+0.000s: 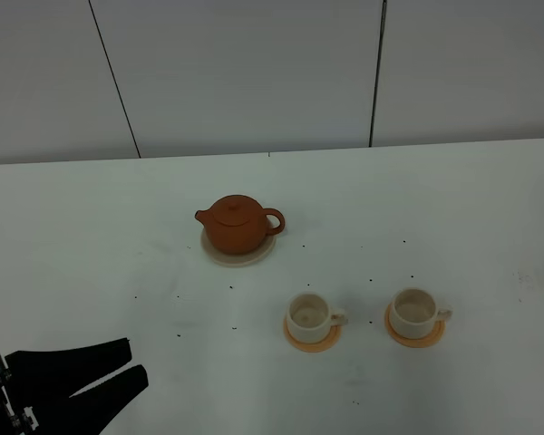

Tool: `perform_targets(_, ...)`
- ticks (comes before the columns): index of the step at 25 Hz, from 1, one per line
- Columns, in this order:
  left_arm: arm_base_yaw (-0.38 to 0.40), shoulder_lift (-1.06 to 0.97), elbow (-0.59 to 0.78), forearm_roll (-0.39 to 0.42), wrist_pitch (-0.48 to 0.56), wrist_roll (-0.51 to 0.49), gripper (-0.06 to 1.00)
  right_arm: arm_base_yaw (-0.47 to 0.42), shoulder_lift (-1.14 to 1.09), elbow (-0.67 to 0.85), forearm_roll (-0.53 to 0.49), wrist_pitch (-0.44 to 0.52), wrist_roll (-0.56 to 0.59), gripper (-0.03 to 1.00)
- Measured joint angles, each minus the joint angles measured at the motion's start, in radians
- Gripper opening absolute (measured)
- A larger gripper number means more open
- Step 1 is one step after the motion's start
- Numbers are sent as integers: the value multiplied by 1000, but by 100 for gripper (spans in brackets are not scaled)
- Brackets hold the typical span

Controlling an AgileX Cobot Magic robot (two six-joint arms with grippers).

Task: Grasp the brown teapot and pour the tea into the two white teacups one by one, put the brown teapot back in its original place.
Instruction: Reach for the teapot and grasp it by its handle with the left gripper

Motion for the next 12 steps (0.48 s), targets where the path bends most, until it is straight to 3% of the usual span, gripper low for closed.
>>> perform_targets(6, 0, 0, 0, 0, 0, 0, 29, -21, -192, -2, -26, -110, -45, -1)
perform_targets(9, 0, 0, 0, 0, 0, 0, 29, -118, -202, -5, 14, -125, -116, -1)
perform_targets(12, 0, 0, 0, 0, -1, 1, 29, -275, -202, -5, 20, -117, -130, -1)
